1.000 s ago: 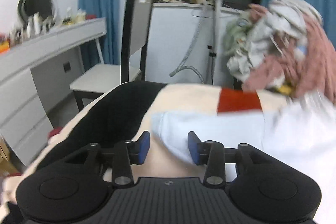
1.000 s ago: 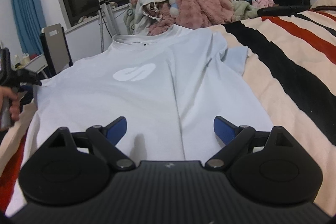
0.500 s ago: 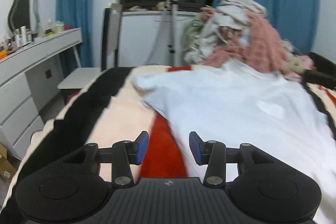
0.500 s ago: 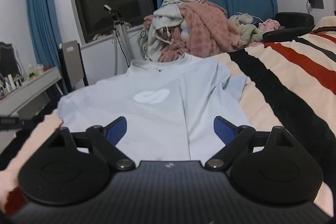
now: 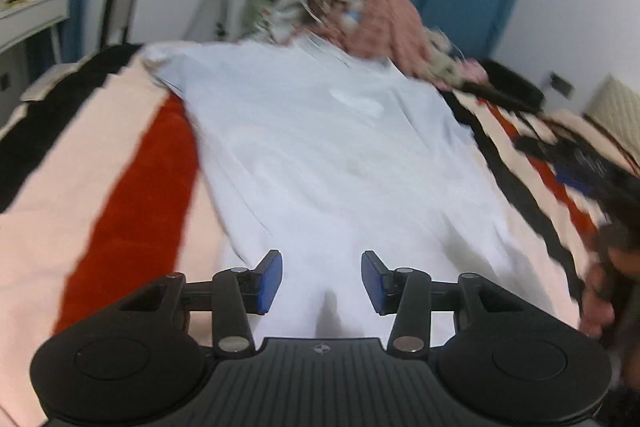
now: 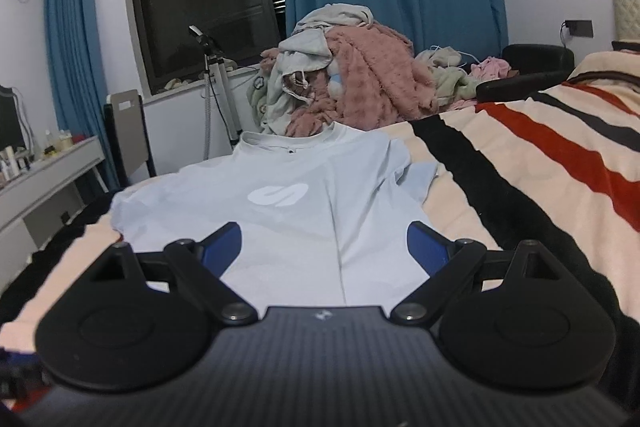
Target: Fold clothes
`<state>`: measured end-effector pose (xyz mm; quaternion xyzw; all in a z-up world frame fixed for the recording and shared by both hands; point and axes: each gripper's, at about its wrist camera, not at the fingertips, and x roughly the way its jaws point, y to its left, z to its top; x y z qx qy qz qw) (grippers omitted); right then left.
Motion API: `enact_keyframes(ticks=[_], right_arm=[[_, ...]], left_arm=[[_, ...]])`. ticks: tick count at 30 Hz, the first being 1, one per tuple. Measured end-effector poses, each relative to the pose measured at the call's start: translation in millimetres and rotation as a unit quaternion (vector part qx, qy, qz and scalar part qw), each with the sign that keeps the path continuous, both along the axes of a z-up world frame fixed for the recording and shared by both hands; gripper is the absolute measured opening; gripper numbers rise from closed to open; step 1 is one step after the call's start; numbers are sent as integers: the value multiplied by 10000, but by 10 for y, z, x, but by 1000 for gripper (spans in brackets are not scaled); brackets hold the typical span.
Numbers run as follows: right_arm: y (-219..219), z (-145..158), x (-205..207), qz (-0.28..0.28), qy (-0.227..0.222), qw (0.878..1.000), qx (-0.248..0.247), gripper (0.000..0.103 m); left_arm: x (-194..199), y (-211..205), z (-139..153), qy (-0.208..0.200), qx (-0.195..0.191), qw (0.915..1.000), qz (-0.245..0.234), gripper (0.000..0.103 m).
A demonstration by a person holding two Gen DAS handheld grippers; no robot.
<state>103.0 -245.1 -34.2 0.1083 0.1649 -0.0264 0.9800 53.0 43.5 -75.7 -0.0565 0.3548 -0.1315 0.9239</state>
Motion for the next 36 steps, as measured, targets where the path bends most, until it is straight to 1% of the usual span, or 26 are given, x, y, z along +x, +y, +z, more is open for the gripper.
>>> enact_keyframes(ticks=[4, 5, 7, 11, 13, 15, 16, 17, 18, 19, 21, 24, 27, 30, 34, 36], right_arm=[[41, -61, 51, -48, 112, 9999, -101, 91], [37, -77, 60, -30, 152, 9999, -70, 91], [21, -99, 74, 7, 218, 9998, 16, 91], [3, -118, 83, 50, 295, 9994, 149, 91], [-5, -127, 86, 60, 333, 9993, 187, 91], [-17, -134, 92, 82, 379, 9989, 254, 91], [-22, -138, 96, 92, 402, 9987, 287, 91], [-29, -140, 99, 101, 422, 9985, 322, 91], [-38, -138, 98, 98, 423, 9984, 368, 91], [-48, -136, 96, 94, 423, 9982, 411, 91], [-74, -124, 82, 72, 408, 9981, 461, 91], [-101, -105, 38, 32, 378, 9979, 523, 91], [-116, -84, 15, 37, 340, 9977, 582, 91], [-92, -58, 7, 54, 287, 9980, 561, 91], [-59, -30, -10, 74, 212, 9988, 424, 91], [-48, -17, -19, 75, 181, 9991, 370, 91]], left_arm=[[-25, -267, -151, 200, 303, 9968, -706, 45], [-45, -324, -193, 248, 426, 9957, -781, 45], [-74, -391, -256, 415, 684, 9933, -834, 45], [-129, -460, -339, 718, 1120, 9871, -893, 53], [-161, -484, -359, 856, 1268, 9841, -898, 53], [-146, -487, -380, 986, 1363, 9818, -876, 51], [-129, -481, -385, 1030, 1370, 9815, -853, 40], [-97, -484, -386, 1088, 1365, 9813, -809, 20], [-63, -467, -380, 1148, 1331, 9815, -757, 12], [-29, -410, -358, 1212, 1239, 9825, -687, 5], [28, -287, -301, 1334, 1060, 9839, -531, 3], [10, -44, -114, 1448, 869, 9855, -168, 3], [-57, 214, 81, 1495, 947, 9839, 230, 3], [-86, 492, 139, 1727, 1024, 9765, 788, 3], [-120, 851, 210, 2000, 1074, 9626, 1476, 1], [-115, 909, 229, 1948, 955, 9651, 1469, 3]])
